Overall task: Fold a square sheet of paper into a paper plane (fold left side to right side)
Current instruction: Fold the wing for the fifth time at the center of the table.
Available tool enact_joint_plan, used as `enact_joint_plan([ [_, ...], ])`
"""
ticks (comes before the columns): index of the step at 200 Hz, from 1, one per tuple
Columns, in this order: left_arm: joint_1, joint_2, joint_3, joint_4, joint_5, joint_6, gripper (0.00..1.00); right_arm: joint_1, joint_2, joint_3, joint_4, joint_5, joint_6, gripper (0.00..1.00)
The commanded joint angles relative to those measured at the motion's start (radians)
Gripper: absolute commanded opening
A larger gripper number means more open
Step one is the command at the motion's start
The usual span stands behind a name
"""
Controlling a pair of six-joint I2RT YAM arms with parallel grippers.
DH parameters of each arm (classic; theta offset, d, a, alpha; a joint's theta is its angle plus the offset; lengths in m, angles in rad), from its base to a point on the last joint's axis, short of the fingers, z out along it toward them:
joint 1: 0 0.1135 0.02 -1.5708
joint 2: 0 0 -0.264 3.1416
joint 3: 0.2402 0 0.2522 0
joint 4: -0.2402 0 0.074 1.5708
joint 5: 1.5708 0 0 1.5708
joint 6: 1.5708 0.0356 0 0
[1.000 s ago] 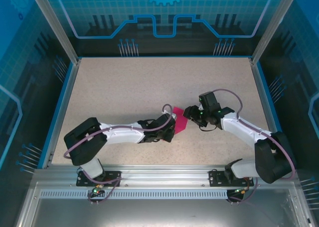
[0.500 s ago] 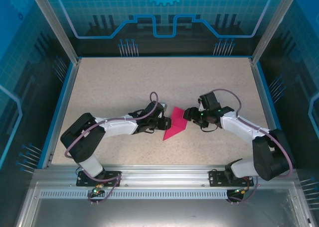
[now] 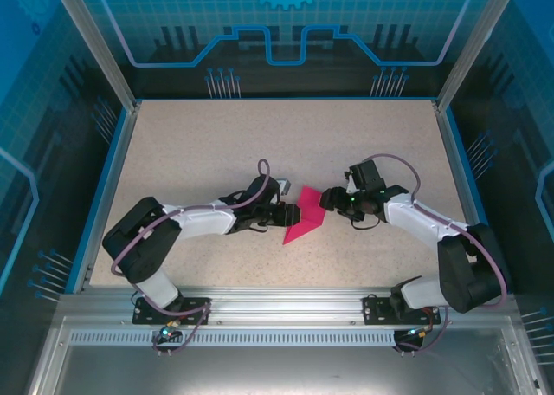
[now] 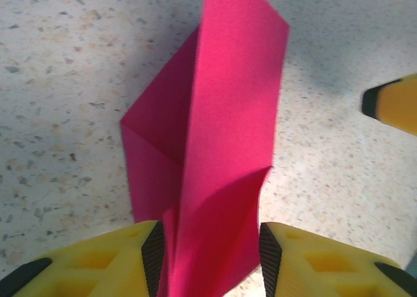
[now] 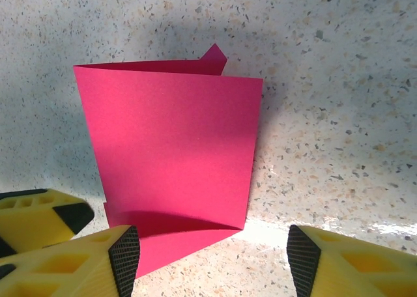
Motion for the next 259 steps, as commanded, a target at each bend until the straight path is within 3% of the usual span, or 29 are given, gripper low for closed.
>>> enact_joint_plan([
  [1, 0.008, -0.018, -0.005, 0.013, 0.061, 0.005, 0.49, -0.016, 0.002, -0.012, -0.014, -0.017, -0.027, 0.67],
  [64, 0.008, 0.087, 0.034, -0.014, 0.024, 0.03, 0.49, -0.022, 0.01, -0.01, -0.013, -0.038, -0.065, 0.74],
  [128, 0.041, 0.1, 0.02, 0.014, 0.049, 0.024, 0.23, -0.071, 0.089, 0.014, 0.054, -0.174, -0.212, 0.72],
  [173, 0.092, 0.122, -0.021, 0.124, 0.168, -0.019, 0.09, -0.121, 0.18, 0.02, 0.164, -0.319, -0.239, 0.7],
  [259, 0.177, 0.095, -0.064, 0.228, 0.363, -0.152, 0.02, -0.147, 0.329, 0.075, 0.244, -0.462, -0.182, 0.69],
])
